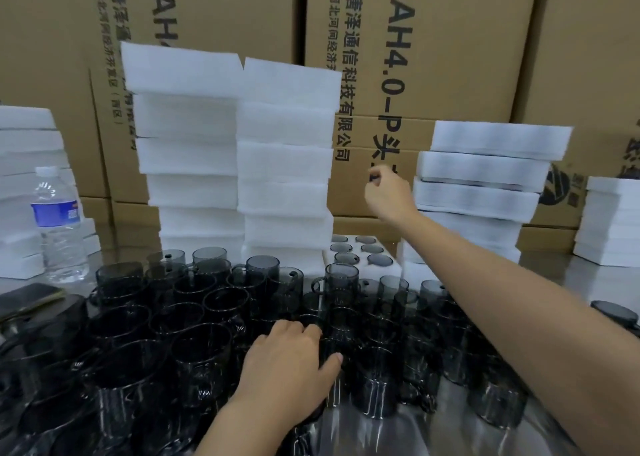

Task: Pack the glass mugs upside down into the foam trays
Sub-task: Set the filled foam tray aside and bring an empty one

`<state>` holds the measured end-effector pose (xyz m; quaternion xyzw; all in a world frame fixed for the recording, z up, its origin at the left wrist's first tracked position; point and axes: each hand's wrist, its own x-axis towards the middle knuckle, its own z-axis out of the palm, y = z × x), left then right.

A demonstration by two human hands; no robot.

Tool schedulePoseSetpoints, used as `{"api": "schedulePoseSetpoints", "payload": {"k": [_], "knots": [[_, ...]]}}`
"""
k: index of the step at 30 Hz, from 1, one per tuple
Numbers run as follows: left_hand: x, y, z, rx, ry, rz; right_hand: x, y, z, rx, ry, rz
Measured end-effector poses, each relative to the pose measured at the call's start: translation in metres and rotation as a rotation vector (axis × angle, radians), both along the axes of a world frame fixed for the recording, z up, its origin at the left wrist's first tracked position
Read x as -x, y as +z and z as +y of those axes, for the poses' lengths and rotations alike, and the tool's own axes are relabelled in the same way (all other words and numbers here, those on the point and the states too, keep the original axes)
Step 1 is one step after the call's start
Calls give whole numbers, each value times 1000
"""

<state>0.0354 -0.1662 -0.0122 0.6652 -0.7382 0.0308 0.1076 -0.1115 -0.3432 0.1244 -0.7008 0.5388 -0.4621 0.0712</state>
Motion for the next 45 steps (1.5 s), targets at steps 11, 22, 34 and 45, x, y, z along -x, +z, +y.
{"api": "schedulePoseSetpoints", "payload": {"k": [11,22,34,45], "knots": [[0,1,2,-6,-9,24,-67,105,35,70,271,92],[1,1,0,-20,-2,4,-67,85,13,94,94,274],[0,-1,0,-20,-11,3,-68,95,7,13,115,242],[0,-2,0,-14,-14,-22,-66,127,9,113,-27,663]]}}
